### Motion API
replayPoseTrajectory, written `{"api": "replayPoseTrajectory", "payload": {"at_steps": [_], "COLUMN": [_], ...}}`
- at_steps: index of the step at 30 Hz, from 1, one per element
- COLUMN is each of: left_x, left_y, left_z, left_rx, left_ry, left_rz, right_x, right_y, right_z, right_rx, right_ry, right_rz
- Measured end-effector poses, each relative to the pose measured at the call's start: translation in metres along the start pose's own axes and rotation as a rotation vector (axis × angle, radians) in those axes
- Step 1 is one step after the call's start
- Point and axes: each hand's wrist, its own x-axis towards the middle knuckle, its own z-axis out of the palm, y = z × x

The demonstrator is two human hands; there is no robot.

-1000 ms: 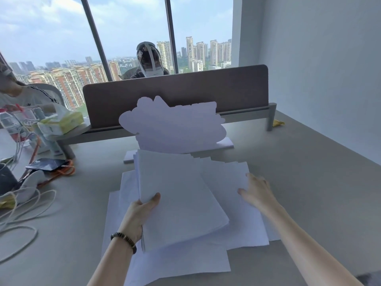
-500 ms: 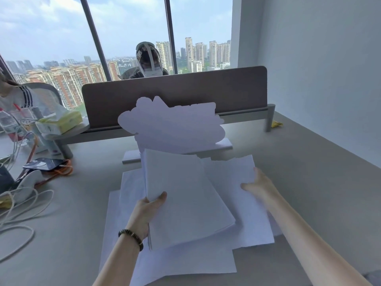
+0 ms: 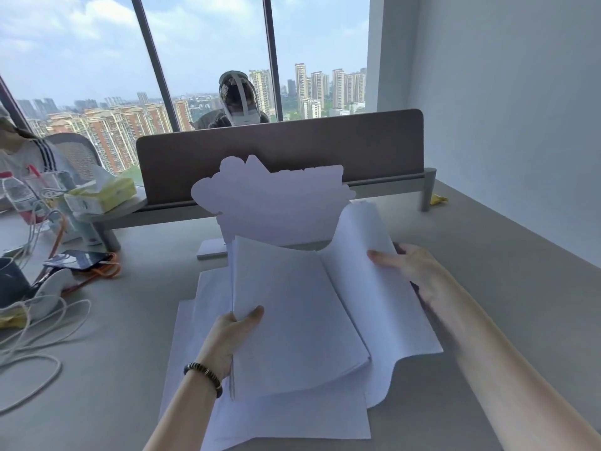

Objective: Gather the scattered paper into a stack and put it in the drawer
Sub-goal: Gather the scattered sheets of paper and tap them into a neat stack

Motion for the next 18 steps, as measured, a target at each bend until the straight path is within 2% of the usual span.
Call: {"api": "replayPoseTrajectory", "payload": {"at_steps": [4, 7, 10, 12, 14, 18], "left_x": [0.0, 0.002, -0.002, -0.004, -0.008, -0.012], "left_y": [-0.003, -0.003, -0.003, -0.003, 0.003, 0.012], "left_z": [-0.002, -0.005, -0.01, -0.012, -0.012, -0.006], "left_rx": [0.021, 0.0, 0.024, -0.022, 0.059, 0.18], "left_ry": [0.0, -0.024, -0.053, -0.063, -0.03, -0.004], "left_rz": [0.018, -0.012, 0.003, 0.0, -0.033, 0.036], "right_x": [-0.012, -0.012, 0.003, 0.014, 0.022, 0.025], "right_y": [-0.035, -0.044, -0.033, -0.016, 0.003, 0.041], "right_z": [0.01, 0.017, 0.022, 0.023, 0.021, 0.029], "right_rx": [0.163, 0.197, 0.161, 0.009, -0.156, -0.153], "right_ry": [-0.203, -0.272, -0.22, -0.145, -0.096, -0.069], "right_rz": [-0.038, -0.089, -0.051, -0.004, 0.041, 0.109]}}
